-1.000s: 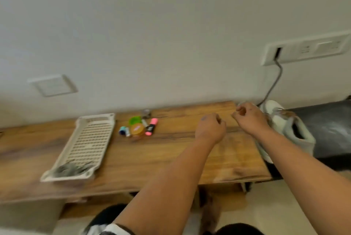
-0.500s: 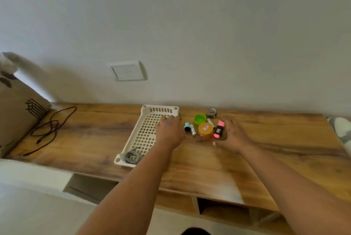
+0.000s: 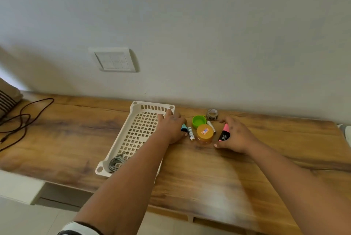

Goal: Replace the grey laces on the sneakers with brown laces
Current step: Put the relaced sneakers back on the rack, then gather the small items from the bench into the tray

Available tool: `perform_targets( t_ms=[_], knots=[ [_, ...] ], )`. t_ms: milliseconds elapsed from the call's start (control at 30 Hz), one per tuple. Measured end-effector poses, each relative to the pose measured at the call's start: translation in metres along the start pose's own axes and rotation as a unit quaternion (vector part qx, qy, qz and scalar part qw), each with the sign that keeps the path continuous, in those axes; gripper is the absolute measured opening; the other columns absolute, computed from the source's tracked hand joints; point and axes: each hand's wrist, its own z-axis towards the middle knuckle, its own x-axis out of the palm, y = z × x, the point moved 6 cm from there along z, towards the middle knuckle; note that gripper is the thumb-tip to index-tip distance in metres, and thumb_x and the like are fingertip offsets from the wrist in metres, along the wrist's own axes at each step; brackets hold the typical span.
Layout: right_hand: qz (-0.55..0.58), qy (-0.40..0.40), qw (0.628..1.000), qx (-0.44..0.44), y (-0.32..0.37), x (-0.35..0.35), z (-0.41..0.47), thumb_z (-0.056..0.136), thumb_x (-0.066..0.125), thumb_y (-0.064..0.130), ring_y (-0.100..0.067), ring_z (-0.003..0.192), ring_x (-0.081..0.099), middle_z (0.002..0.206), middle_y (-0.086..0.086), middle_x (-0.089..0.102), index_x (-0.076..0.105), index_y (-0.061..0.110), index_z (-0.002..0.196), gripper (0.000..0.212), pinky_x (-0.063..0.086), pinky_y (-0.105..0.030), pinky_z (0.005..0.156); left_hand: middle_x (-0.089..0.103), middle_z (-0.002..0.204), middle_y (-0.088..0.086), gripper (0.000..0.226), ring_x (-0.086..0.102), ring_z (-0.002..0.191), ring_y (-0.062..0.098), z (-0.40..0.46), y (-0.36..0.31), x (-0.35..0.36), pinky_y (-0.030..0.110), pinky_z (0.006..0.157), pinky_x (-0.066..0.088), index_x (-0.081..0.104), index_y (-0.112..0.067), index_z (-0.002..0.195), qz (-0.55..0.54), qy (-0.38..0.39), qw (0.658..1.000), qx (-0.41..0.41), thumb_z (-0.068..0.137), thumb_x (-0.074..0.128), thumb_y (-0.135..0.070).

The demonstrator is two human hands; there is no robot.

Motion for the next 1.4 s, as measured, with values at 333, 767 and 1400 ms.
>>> perform_targets(
  t_ms=[333,767,1400],
  knots=[
    [0.123,-0.133,0.982,-0.056,0.079,-0.026,-0.017,0.055,0.092,0.046,-0.02,0.107,0.057,0.121,0.0,0.053,0.044,0.025,0.127,0.089,0.05,-0.039,0.094,0.058,0.132,-0.01,0.04,0.037,0.129,0.018,-0.052,0.103,-0.047,0.041,0.102,0.028,0.056,-0.037,0.125,-0.088,-0.129,0.984,-0.086,0.087,0.069,-0.036],
    [0.001,0.055,0.987,-0.148,0.219,0.136,0.053,0.066,0.088,0.034,-0.024,0.121,0.048,0.132,-0.006,0.046,0.028,0.022,0.141,0.097,0.046,-0.037,0.097,0.034,0.151,0.001,0.042,0.022,0.139,0.028,-0.051,0.173,-0.006,0.051,0.108,0.026,0.056,-0.044,0.126,0.055,-0.04,0.993,-0.1,0.086,0.068,-0.045],
    [-0.018,-0.056,0.996,-0.067,0.07,0.001,-0.004,0.061,0.091,0.032,-0.025,0.111,0.055,0.12,-0.007,0.057,0.062,0.018,0.124,0.071,0.037,-0.023,0.085,0.054,0.135,0.006,0.051,0.051,0.124,0.022,-0.04,0.004,-0.015,0.03,0.103,0.039,0.054,-0.013,0.134,-0.276,-0.064,0.958,-0.042,0.086,0.069,-0.02]
  ],
)
